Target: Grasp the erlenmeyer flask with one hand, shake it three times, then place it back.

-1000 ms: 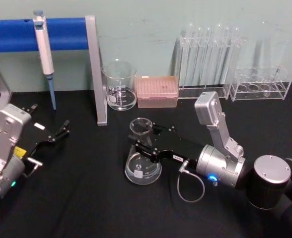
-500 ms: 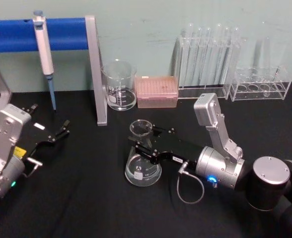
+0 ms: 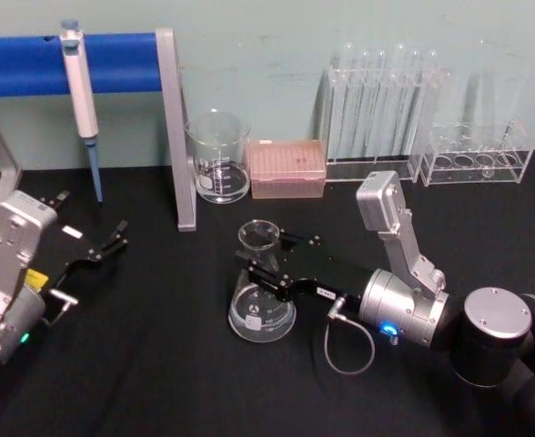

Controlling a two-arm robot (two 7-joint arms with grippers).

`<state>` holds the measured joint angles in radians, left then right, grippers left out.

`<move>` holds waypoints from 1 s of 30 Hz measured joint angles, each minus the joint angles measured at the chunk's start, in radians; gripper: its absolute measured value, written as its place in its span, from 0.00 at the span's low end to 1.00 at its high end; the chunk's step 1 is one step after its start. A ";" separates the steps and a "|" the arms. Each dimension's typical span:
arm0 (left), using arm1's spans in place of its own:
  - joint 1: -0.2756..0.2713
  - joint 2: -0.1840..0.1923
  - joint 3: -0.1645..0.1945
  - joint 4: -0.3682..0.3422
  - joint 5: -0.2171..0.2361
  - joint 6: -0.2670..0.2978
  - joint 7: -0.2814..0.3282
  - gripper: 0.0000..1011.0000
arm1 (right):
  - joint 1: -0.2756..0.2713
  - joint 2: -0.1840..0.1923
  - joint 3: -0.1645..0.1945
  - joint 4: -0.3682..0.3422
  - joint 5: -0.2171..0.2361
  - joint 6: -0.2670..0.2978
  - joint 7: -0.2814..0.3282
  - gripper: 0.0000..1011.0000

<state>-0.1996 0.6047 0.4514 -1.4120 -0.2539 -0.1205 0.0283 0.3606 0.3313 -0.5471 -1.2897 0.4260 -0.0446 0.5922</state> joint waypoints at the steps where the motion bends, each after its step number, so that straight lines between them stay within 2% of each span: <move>1: 0.000 0.000 0.000 0.000 0.000 0.000 0.000 0.99 | 0.000 0.000 0.000 0.000 0.000 0.000 0.000 0.45; 27: 0.000 0.000 0.000 0.000 0.000 0.000 0.000 0.99 | -0.001 0.001 0.000 -0.002 -0.002 0.003 -0.002 0.45; 29: 0.000 0.000 0.000 0.000 0.000 0.000 0.000 0.99 | -0.002 0.001 -0.001 -0.001 -0.005 0.006 -0.002 0.46; 30: 0.000 0.000 0.000 0.000 0.000 0.000 0.000 0.99 | -0.002 0.001 -0.001 -0.001 -0.005 0.007 -0.002 0.50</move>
<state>-0.1995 0.6047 0.4514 -1.4120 -0.2539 -0.1205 0.0283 0.3585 0.3321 -0.5480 -1.2905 0.4209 -0.0379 0.5902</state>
